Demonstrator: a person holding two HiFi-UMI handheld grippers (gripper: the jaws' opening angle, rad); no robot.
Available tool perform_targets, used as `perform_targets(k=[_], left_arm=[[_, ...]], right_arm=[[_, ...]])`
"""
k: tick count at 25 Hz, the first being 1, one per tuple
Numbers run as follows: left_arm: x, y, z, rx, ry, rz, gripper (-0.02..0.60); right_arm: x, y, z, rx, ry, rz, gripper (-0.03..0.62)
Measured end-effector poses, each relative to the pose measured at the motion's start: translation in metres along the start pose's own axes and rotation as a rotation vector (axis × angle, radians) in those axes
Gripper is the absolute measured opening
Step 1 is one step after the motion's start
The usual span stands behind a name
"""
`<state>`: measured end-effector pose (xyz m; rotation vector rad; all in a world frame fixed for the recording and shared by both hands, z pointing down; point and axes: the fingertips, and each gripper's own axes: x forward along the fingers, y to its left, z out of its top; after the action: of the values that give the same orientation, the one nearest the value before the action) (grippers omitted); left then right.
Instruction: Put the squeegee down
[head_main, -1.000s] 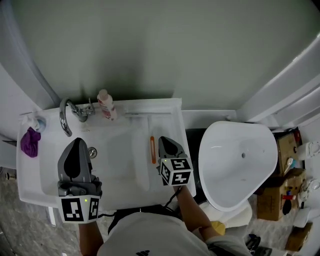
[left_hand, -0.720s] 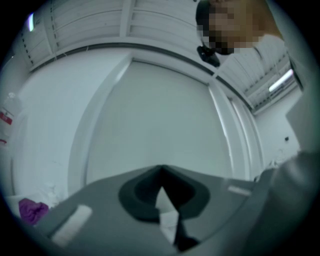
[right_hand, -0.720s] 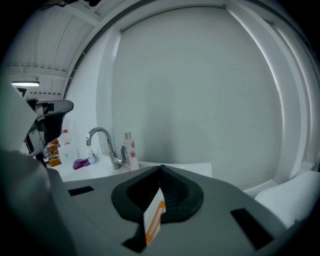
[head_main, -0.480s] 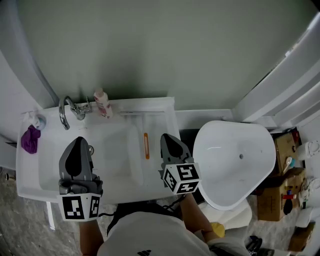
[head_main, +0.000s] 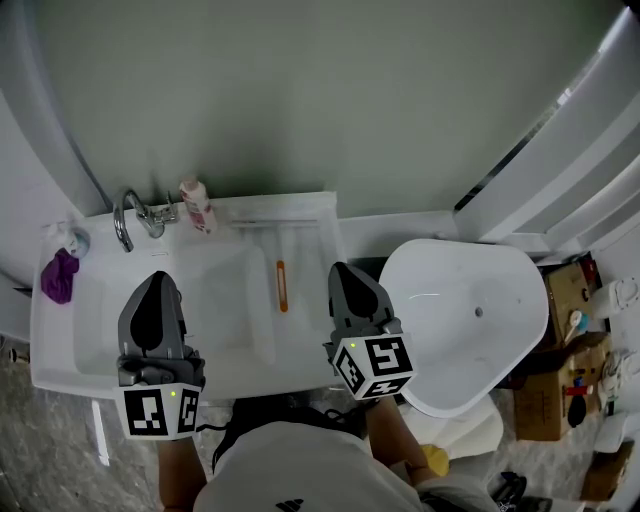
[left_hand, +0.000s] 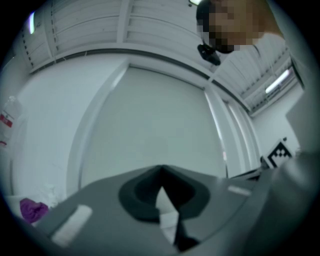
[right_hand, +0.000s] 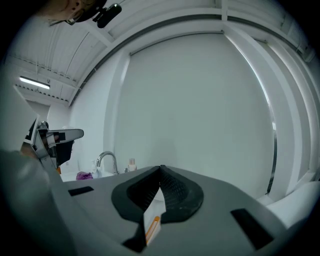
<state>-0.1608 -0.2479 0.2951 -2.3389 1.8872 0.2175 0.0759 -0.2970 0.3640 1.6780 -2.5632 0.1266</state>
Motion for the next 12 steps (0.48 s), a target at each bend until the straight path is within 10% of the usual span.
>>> perform_targets(k=[12], left_arm=[[-0.013, -0.023, 0.010, 0.007, -0.022, 0.009, 0.009]], right_arm=[[-0.036, -0.006, 0.032, -0.049, -0.098, 0.016, 0.002]])
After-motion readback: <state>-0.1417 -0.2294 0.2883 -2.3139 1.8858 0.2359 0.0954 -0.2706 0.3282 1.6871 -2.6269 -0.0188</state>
